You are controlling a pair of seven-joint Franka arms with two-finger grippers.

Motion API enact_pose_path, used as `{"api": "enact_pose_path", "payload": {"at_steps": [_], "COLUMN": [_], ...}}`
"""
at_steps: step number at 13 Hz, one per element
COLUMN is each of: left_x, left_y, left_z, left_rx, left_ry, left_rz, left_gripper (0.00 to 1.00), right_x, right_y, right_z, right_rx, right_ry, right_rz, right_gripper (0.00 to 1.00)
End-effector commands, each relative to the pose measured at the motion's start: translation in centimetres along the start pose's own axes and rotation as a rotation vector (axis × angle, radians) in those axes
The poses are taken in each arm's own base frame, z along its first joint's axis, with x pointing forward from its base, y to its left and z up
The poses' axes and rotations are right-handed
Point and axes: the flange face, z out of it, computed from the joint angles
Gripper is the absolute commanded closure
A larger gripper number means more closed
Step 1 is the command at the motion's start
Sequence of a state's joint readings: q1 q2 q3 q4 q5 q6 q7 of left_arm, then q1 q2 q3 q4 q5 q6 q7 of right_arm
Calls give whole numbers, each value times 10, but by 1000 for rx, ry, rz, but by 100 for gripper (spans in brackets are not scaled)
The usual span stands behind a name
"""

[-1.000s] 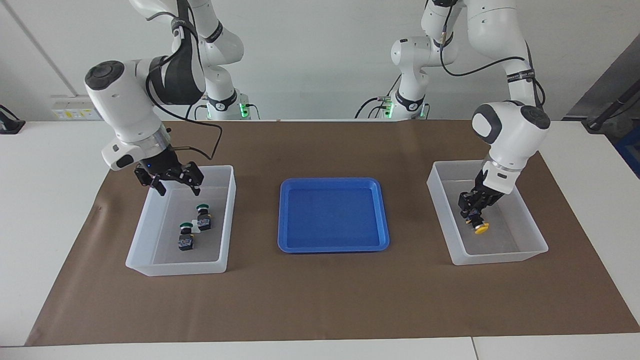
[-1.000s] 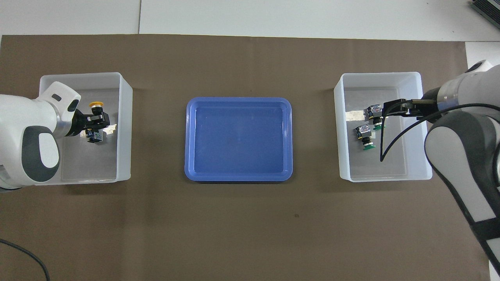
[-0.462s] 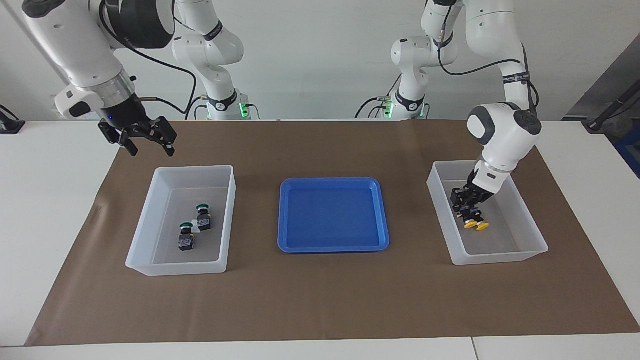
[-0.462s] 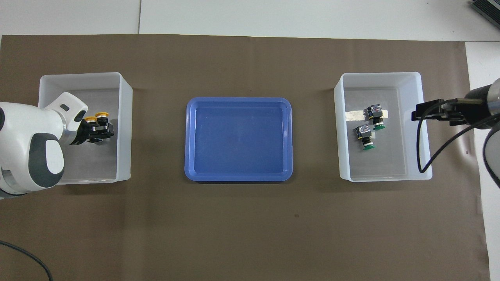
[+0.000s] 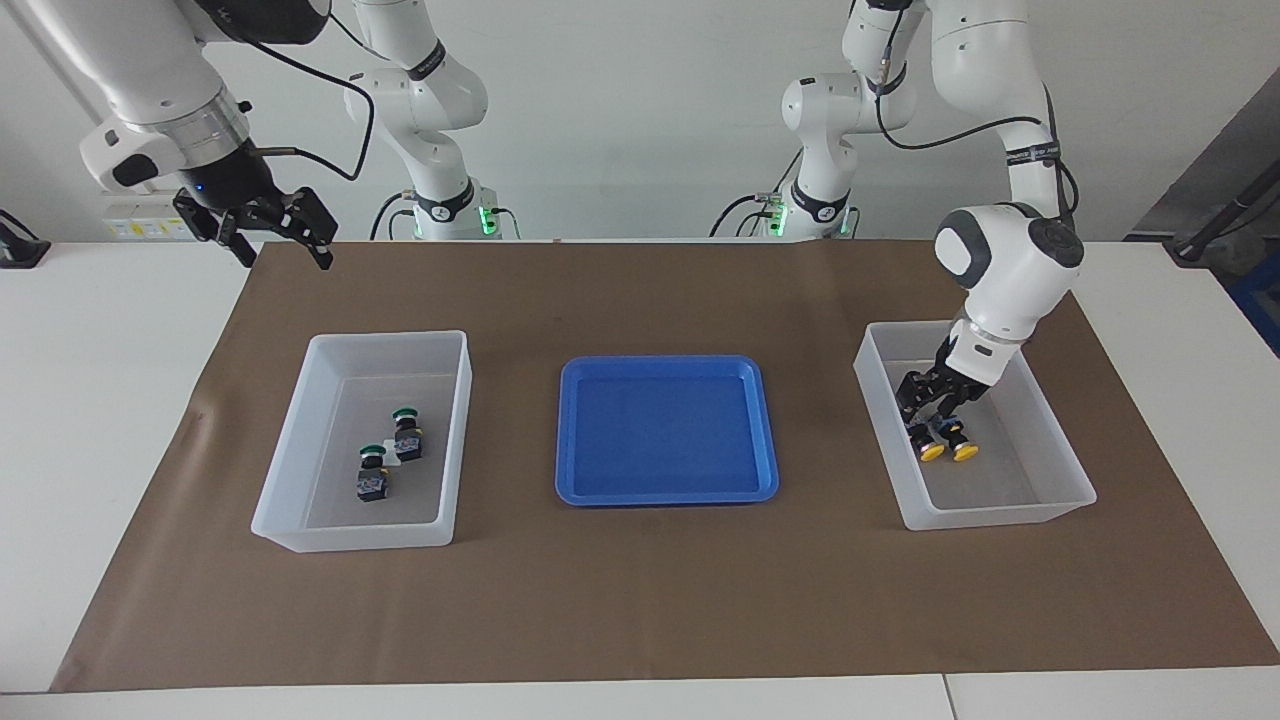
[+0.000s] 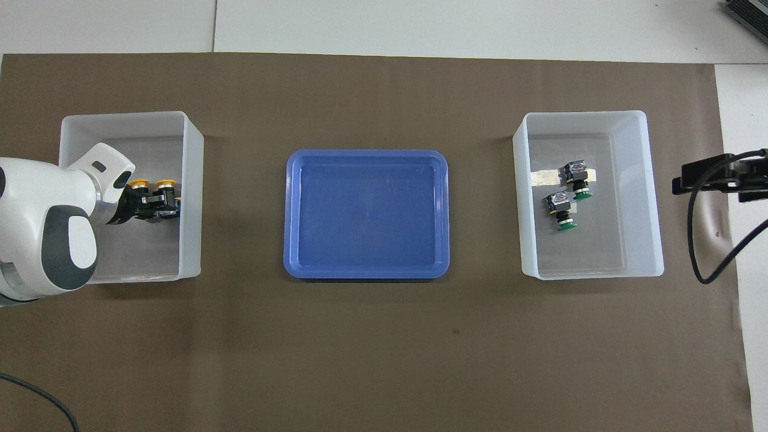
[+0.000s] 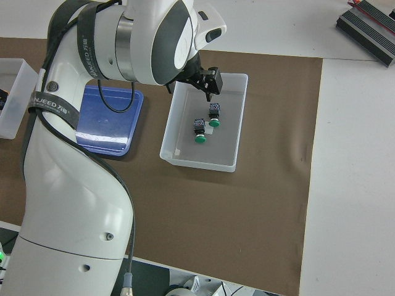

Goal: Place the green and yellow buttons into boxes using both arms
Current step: 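Open the left gripper to release the yellow button and lift it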

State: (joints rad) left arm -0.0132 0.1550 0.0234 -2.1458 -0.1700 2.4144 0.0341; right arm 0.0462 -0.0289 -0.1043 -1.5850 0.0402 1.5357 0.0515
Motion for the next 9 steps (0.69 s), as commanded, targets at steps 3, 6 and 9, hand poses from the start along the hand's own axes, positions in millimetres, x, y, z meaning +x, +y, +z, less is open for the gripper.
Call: {"api": "enact_pose_path", "payload": {"at_steps": [3, 6, 9], "left_x": [5, 2, -18], "left_y": [7, 21, 50], "left_z": [-44, -82, -124], "left_rx": [-14, 8, 73], "left_ry": [66, 90, 67], "left_rz": [22, 81, 199], "left_gripper": [0, 0, 0], "right_x": [-10, -12, -12], "right_y": [-1, -1, -1], "right_z": [7, 5, 6], "right_rx": [-16, -8, -8], "right_ry": [-21, -20, -23], "right_rz": [-21, -20, -18], "right_gripper": [0, 0, 0]}}
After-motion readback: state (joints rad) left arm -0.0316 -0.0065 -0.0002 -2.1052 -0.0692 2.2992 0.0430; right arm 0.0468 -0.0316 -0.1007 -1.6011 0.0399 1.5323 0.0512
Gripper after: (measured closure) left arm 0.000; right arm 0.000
